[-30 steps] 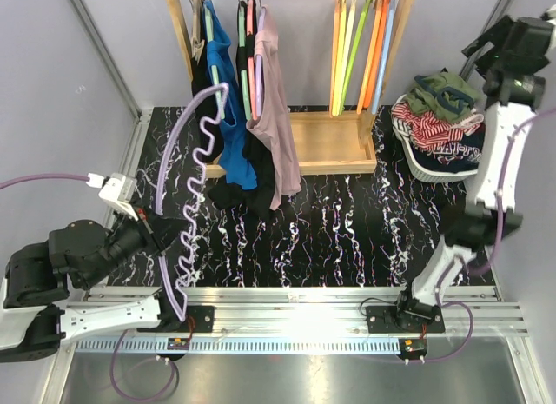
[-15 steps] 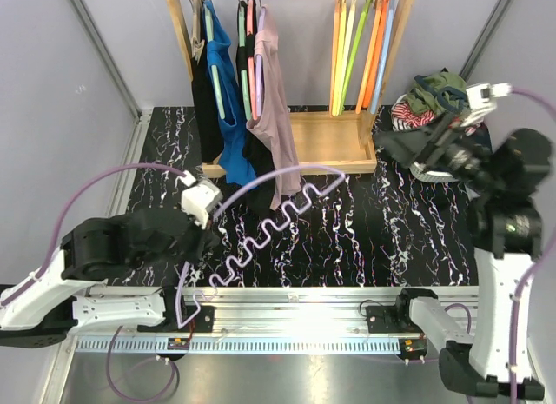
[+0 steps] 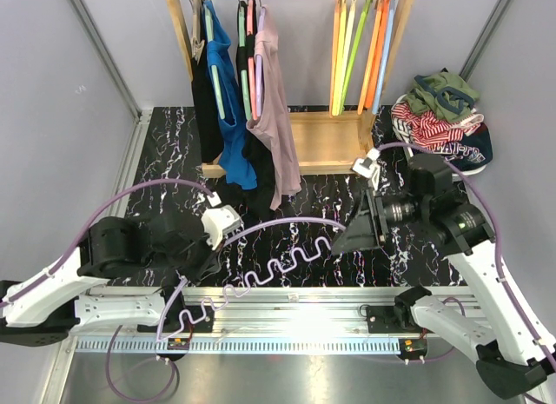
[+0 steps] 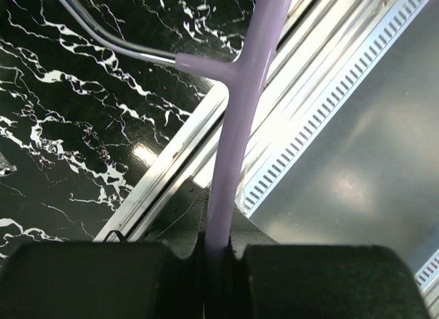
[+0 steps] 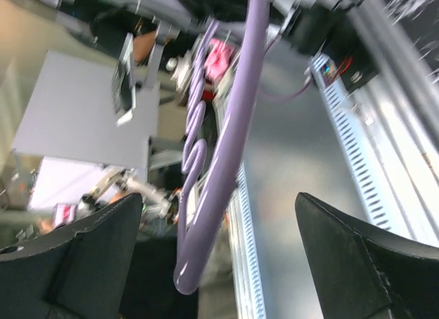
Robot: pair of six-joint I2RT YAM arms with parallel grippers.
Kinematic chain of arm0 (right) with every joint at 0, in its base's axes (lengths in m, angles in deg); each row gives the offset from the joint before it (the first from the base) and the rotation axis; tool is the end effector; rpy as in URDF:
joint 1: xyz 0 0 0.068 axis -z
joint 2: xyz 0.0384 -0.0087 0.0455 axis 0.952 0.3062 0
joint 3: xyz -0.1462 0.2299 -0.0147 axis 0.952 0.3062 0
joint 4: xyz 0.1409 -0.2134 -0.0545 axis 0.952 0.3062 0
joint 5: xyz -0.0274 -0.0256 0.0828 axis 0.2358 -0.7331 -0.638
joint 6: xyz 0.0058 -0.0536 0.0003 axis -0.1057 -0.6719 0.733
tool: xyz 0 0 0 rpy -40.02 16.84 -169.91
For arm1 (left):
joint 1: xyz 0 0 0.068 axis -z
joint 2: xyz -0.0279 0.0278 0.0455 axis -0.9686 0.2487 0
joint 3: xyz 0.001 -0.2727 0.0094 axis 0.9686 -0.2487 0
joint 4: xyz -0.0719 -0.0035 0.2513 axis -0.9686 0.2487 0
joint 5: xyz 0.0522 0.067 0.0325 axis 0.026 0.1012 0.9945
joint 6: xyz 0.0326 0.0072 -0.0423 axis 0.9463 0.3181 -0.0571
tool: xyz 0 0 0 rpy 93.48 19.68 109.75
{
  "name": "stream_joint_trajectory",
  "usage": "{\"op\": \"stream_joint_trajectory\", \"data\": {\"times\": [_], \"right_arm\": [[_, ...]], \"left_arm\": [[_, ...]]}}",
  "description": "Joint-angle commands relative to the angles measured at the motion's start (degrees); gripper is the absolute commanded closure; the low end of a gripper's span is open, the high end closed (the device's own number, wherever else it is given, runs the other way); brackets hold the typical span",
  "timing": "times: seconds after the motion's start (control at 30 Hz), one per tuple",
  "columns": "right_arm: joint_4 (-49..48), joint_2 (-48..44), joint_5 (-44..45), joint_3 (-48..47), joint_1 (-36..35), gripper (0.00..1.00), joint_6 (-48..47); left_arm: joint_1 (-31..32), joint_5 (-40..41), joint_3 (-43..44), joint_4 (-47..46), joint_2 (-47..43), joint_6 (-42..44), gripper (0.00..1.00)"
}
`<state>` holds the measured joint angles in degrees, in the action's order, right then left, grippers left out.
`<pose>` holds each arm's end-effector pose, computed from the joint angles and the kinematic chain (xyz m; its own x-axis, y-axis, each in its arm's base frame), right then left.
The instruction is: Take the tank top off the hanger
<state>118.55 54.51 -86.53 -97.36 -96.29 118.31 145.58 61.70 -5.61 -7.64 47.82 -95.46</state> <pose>0.1244 0.0921 0.4100 -0.8291 -0.1532 -0.5376 -0.5531 0.0854 0.8287 0.0393 -0.0991 0.3961 -0.5688 0.5587 -0.6035 0.7696 0.6204 -0.1511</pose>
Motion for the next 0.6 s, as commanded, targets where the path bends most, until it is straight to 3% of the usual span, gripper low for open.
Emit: {"op": "stream_joint_trajectory", "data": {"times": [0.0,0.3,0.4,0.5,0.53,0.57], "right_arm": [[1.22,-1.38,-6.89,3.48,-3.99,0.00,-0.09],[5.94,-0.16,-6.73,4.99,-9.02,0.07,-1.92],[6.03,0.02,-7.51,5.69,-9.10,0.16,-2.01],[5.86,0.02,-8.82,6.31,-9.28,0.35,-1.49],[5.60,-0.07,-9.18,6.48,-9.37,0.48,-1.22],[5.59,-0.16,-9.53,6.48,-9.63,0.55,-0.87]], "left_arm": [[0.51,-2.89,-0.35,7.92,-0.30,1.86,1.00],[5.61,-3.94,-1.31,9.07,1.90,3.70,1.00],[6.14,-3.68,-2.28,9.15,1.99,4.41,1.00],[6.40,-2.45,-2.20,9.07,2.34,4.76,1.00],[6.49,-1.84,-2.19,9.07,2.43,4.67,1.00],[6.40,-1.40,-2.19,9.07,2.43,4.67,1.00]]}}
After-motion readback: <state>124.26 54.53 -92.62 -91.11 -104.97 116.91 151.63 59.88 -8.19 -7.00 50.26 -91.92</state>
